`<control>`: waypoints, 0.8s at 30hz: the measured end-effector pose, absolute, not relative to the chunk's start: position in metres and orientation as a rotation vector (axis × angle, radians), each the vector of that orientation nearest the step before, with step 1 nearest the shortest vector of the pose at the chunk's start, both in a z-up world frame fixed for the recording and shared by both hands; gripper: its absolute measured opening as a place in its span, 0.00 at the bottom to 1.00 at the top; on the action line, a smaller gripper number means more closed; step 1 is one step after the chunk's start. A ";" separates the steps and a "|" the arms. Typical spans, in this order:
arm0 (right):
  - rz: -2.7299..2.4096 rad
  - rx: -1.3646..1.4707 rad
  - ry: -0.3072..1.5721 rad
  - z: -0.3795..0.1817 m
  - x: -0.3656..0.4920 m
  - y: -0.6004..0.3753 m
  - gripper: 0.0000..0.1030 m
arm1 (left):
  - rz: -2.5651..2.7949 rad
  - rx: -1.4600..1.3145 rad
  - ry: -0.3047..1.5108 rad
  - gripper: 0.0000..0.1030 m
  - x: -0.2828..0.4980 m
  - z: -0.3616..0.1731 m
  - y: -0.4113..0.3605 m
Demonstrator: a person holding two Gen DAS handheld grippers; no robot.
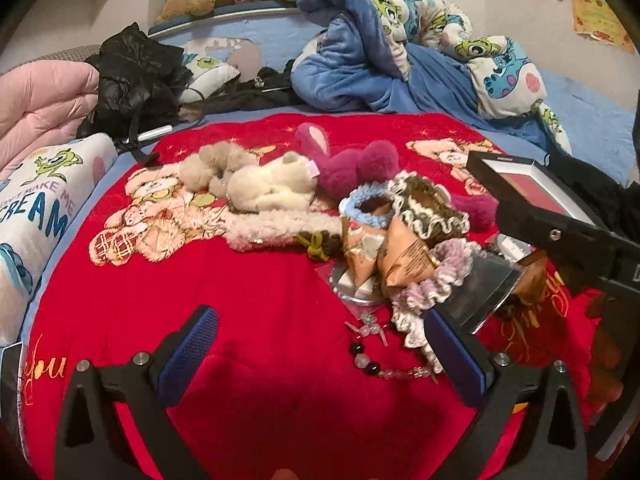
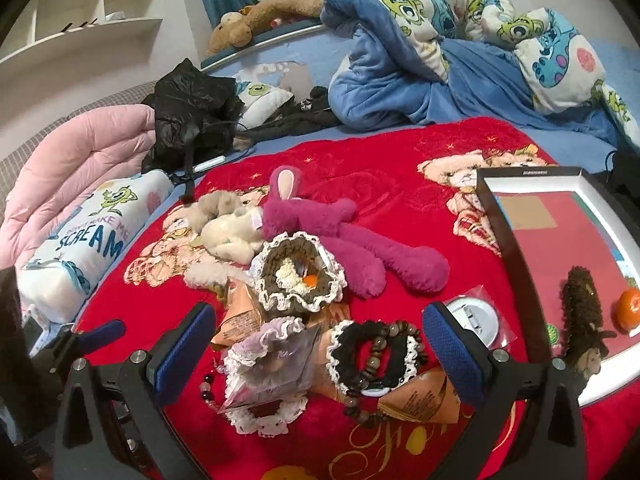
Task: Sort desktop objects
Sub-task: 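Grasp the clear bag with the right tool while the left tool reaches for a bead bracelet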
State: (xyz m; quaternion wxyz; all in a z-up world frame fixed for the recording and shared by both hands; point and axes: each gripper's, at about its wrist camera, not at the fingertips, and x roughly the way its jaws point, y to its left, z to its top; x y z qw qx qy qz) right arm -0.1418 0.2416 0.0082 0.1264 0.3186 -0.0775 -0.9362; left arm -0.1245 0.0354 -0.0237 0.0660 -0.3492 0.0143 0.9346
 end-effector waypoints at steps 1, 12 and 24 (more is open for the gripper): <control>-2.722 0.937 -0.221 0.007 -0.142 0.241 1.00 | 2.820 -1.060 0.048 1.00 -0.125 -0.025 0.034; -2.667 1.011 -0.177 -0.003 -0.143 0.234 1.00 | 2.776 -1.172 0.082 1.00 -0.134 -0.048 0.040; -2.588 1.115 -0.270 -0.015 -0.149 0.238 0.87 | 2.745 -1.290 0.121 1.00 -0.146 -0.067 0.043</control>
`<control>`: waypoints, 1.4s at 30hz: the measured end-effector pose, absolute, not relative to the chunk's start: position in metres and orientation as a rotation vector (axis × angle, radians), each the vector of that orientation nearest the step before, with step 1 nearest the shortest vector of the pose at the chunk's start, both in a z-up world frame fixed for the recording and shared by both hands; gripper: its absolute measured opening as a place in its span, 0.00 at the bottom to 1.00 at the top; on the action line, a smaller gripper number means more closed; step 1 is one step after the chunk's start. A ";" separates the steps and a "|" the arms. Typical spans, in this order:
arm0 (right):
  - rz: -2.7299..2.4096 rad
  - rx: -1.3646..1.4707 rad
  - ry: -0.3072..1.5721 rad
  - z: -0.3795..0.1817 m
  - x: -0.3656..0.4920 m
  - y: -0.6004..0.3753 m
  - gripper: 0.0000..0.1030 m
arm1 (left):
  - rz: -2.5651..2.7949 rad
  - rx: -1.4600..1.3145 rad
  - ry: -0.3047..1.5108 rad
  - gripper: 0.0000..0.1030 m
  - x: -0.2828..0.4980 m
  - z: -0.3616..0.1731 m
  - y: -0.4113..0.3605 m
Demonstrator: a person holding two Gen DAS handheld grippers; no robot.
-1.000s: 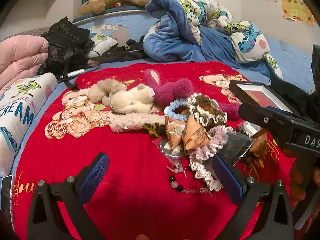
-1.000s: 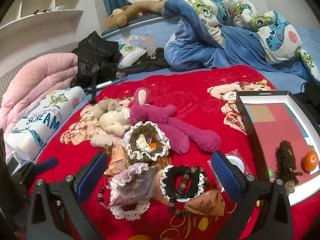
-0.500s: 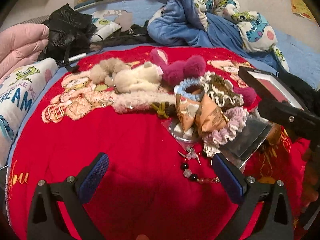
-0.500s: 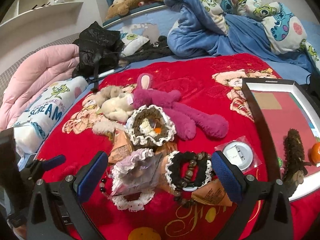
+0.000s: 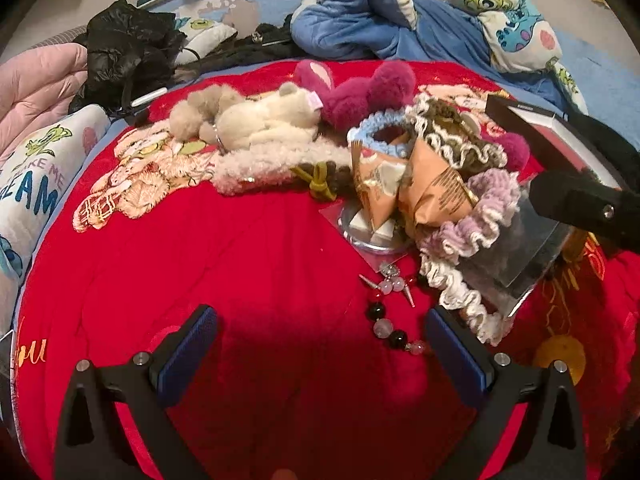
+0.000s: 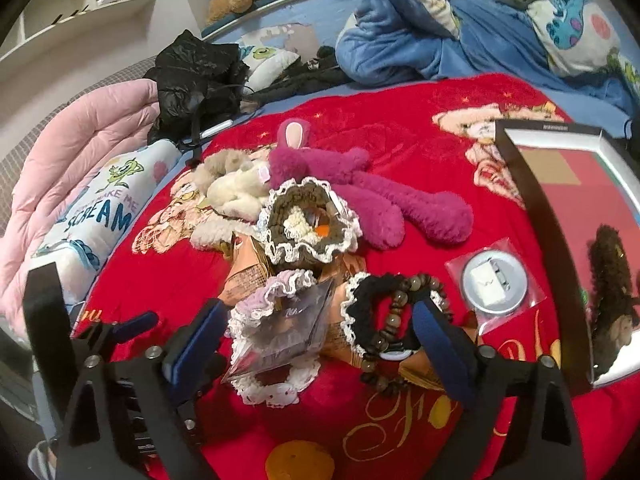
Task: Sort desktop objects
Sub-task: 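Grasp the clear bag with the right tool while the left tool reaches for a bead bracelet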
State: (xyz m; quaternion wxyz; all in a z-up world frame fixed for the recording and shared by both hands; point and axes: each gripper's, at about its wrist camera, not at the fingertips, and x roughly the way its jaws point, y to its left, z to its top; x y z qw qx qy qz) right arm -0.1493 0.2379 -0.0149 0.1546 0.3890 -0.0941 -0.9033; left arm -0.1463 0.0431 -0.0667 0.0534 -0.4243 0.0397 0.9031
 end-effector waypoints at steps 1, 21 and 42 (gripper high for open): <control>-2.584 1.122 -0.270 -0.016 -0.150 0.238 0.85 | 2.741 -1.304 0.126 1.00 -0.147 -0.069 0.044; -2.503 1.211 -0.303 -0.029 -0.153 0.229 0.20 | 2.702 -1.390 0.079 1.00 -0.153 -0.082 0.041; -2.525 1.074 -0.452 -0.005 -0.143 0.261 0.14 | 2.671 -1.281 0.225 0.11 -0.133 -0.064 0.058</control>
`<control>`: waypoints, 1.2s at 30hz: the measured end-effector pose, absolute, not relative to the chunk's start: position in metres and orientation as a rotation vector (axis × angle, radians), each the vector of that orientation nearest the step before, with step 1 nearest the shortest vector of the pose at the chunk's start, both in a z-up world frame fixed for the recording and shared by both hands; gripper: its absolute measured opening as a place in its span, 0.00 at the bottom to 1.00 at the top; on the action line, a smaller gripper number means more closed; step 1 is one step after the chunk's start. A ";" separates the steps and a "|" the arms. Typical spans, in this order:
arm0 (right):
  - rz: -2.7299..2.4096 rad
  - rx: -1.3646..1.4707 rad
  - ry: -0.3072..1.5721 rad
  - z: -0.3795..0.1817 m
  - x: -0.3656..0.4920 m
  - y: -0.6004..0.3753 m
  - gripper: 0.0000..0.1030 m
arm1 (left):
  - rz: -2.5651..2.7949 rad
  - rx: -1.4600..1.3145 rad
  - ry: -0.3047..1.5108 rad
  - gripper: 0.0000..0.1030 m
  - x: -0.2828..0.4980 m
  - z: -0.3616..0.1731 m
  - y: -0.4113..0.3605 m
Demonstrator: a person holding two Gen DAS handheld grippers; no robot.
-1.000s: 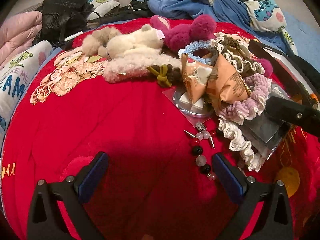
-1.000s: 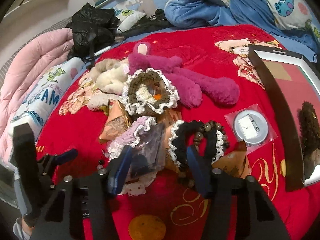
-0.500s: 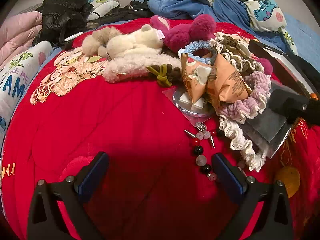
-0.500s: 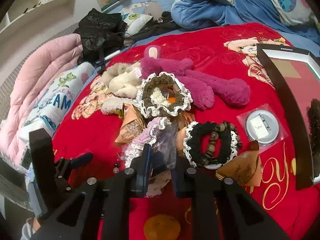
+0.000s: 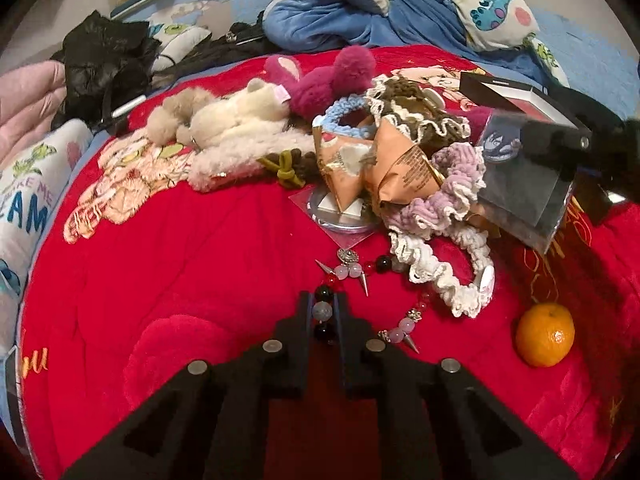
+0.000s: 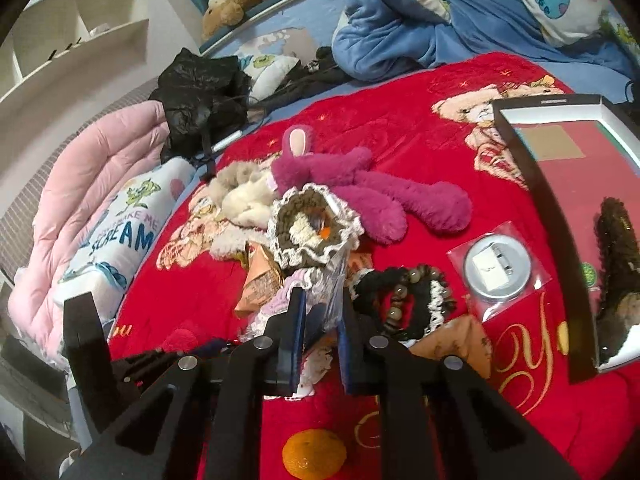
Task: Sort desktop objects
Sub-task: 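Grasp the clear bag with the right tool while the left tool reaches for a bead bracelet, then grasp the white bead bracelet with the left tool and lift it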
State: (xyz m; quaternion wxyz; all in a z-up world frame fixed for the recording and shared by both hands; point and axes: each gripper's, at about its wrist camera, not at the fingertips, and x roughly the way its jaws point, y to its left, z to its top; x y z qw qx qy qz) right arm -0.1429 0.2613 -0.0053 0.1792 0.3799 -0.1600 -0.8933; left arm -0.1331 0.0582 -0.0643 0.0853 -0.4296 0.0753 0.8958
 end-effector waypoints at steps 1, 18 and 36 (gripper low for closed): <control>-2.524 1.064 -0.460 -0.004 -0.142 0.263 0.14 | 2.677 -1.271 0.218 0.11 -0.132 -0.062 0.058; -2.542 0.995 -0.455 0.008 -0.135 0.264 0.15 | 2.788 -1.074 0.029 0.10 -0.115 -0.017 0.038; -2.511 1.053 -0.422 0.000 -0.132 0.260 0.12 | 2.822 -1.030 -0.016 0.10 -0.110 -0.008 0.043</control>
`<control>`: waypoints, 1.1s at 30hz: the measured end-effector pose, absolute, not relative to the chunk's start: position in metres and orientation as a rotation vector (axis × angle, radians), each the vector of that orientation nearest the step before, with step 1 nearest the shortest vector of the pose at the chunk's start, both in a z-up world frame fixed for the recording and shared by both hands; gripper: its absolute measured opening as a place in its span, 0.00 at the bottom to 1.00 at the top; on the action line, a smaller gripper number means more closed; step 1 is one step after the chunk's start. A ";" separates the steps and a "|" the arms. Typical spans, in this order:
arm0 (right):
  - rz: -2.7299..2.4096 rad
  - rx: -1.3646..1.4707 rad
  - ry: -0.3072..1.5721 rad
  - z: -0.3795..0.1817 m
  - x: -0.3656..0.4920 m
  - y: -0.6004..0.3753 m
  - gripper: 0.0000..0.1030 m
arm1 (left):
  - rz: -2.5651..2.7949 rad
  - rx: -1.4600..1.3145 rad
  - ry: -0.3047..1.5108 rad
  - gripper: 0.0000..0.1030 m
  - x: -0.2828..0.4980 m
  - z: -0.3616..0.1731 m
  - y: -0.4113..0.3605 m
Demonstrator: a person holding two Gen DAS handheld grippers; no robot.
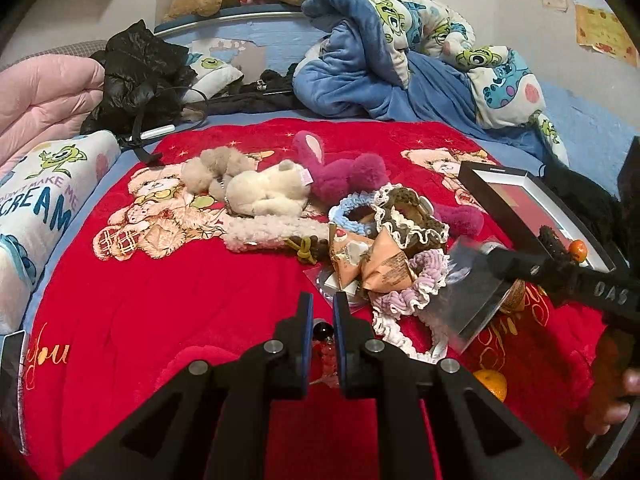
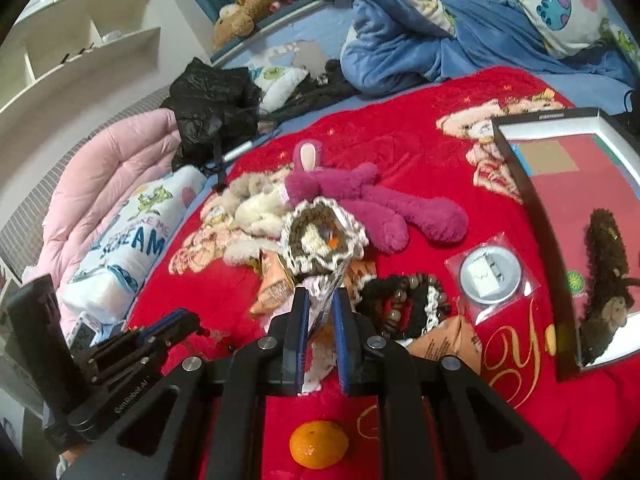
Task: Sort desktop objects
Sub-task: 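Grasp the white bead bracelet with the left tool and lift it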
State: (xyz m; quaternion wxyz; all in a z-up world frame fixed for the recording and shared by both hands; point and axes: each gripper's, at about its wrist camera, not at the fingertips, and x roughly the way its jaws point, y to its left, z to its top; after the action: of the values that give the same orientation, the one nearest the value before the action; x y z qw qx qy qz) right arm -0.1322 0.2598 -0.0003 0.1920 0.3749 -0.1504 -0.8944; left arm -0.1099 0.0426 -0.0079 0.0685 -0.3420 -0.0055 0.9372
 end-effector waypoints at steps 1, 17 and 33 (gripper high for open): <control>-2.508 1.070 -0.417 -0.003 -0.133 0.258 0.11 | 2.820 -1.028 -0.016 0.10 -0.110 -0.008 0.044; -2.448 0.986 -0.625 0.001 -0.131 0.261 0.06 | 2.831 -0.980 -0.038 0.10 -0.105 0.000 0.043; -2.465 0.924 -0.616 0.015 -0.119 0.277 0.06 | 2.727 -1.140 -0.065 0.14 -0.112 -0.021 0.039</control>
State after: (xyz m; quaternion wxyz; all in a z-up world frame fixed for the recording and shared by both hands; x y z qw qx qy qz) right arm -0.1190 0.2771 0.0146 0.2171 0.3337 -0.2224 -0.8900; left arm -0.1120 0.0387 -0.0206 0.0924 -0.3841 -0.0220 0.9184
